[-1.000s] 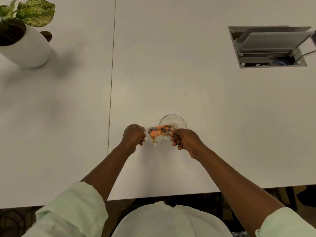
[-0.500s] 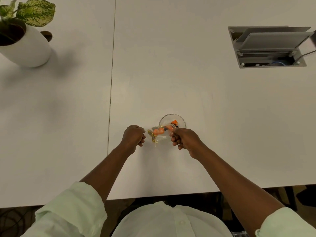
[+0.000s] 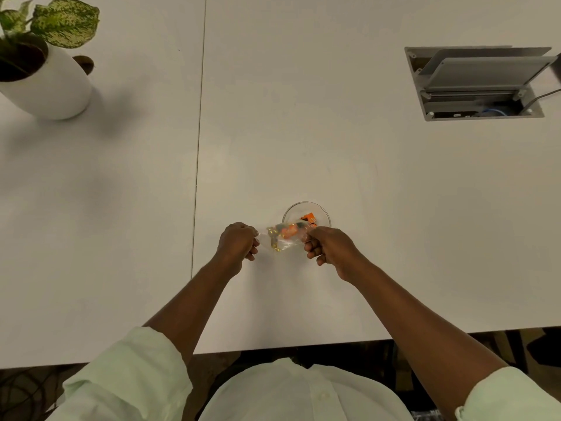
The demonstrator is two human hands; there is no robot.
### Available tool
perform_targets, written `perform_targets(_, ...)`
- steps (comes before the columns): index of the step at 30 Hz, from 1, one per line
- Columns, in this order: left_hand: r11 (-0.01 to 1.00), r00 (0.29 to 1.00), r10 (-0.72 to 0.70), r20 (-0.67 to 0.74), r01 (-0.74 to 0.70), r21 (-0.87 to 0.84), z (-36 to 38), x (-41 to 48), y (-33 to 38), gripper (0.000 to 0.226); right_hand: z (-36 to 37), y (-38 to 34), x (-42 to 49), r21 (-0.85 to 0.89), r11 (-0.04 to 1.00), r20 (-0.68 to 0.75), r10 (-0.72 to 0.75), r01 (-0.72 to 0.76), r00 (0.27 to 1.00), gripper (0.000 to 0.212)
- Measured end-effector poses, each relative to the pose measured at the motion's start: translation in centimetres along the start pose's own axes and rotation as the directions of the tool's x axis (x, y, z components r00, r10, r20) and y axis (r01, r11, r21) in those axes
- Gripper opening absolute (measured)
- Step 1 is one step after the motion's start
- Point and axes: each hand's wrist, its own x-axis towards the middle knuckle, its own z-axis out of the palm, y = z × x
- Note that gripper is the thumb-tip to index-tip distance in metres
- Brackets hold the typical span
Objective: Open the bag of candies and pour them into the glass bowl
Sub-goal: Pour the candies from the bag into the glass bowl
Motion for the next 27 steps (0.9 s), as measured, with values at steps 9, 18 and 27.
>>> perform_targets(9,1.000,1.000,0.009,-0.002,-0.009,0.018,-0.21,0.01,0.09,0.017,0.05,-0.10,-0.05,0.003,1.000,-0.002,-0.001,0.001,1.000,0.024)
perform_targets(18,1.000,1.000,0.006,-0.013,-0.006,-0.008,-0.21,-0.09,0.11,0.016,0.09,-0.17,-0.14,-0.012,1.000,0.013,0.007,-0.006,1.000,0.022)
perform_targets(27,1.000,1.000,0.008,-0.015,-0.008,0.006,-0.31,-0.30,0.07,0.017,0.22,-0.22,-0.39,-0.005,1.000,0.015,0.010,-0.010,1.000,0.023)
